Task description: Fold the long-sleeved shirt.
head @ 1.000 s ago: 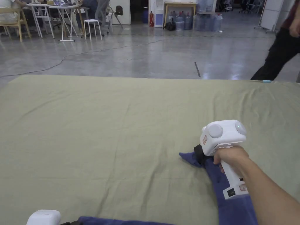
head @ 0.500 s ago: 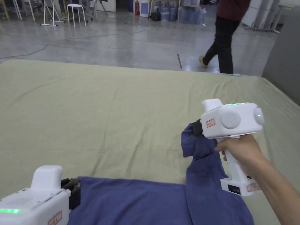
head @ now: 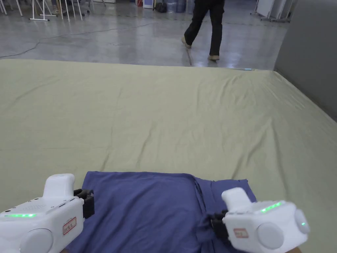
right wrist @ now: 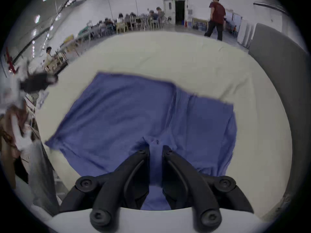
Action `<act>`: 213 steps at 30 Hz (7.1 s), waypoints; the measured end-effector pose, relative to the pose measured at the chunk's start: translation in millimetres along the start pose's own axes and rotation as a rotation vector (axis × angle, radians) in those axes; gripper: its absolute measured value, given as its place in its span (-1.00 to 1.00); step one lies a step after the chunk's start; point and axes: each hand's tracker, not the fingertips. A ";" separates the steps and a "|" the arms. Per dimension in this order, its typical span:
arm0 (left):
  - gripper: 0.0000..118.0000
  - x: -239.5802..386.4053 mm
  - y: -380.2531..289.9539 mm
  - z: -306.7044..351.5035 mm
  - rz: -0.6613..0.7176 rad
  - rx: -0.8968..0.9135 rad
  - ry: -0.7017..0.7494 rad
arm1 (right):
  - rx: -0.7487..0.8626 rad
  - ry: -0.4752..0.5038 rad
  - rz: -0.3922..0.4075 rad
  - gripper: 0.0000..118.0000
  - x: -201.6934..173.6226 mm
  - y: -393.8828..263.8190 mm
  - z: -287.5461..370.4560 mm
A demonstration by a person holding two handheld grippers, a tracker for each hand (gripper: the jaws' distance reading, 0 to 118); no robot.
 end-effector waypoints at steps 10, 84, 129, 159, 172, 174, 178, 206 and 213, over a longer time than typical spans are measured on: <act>-1.00 -6.9 -6.0 18.4 0.004 0.003 -0.004 | 0.028 -0.028 -0.042 1.00 -1.9 -10.5 17.1; -1.00 -27.4 88.3 -112.5 -0.100 -0.241 0.094 | -0.079 -0.142 -0.420 -0.86 154.0 125.4 -60.4; -0.99 16.6 -58.1 123.7 0.002 -0.019 0.068 | 0.274 -0.218 -0.238 -0.96 -8.9 -78.2 128.5; 0.89 -128.7 -130.1 -28.5 0.812 -0.290 -0.733 | 0.206 -0.142 -0.304 -0.96 -40.4 -68.6 125.0; -0.89 -120.6 -109.5 -45.8 0.539 -0.304 -0.472 | 0.207 -0.142 -0.301 -0.96 -33.1 -69.4 127.4; -0.90 -124.3 -103.1 -18.1 0.550 -0.272 -0.451 | 0.207 -0.139 -0.299 -0.96 -33.5 -68.2 126.1; -0.90 -150.1 -93.3 9.4 0.505 -0.239 -0.423 | 0.205 -0.137 -0.288 -0.96 -36.2 -63.5 121.0; -0.90 -10.1 -27.9 37.6 0.568 -0.212 -0.688 | 0.196 -0.110 -0.306 -0.96 -33.9 -65.0 96.1; -0.90 86.6 -57.9 -45.1 0.524 -0.420 -0.731 | 0.205 -0.147 -0.369 -0.96 -10.9 -82.4 109.5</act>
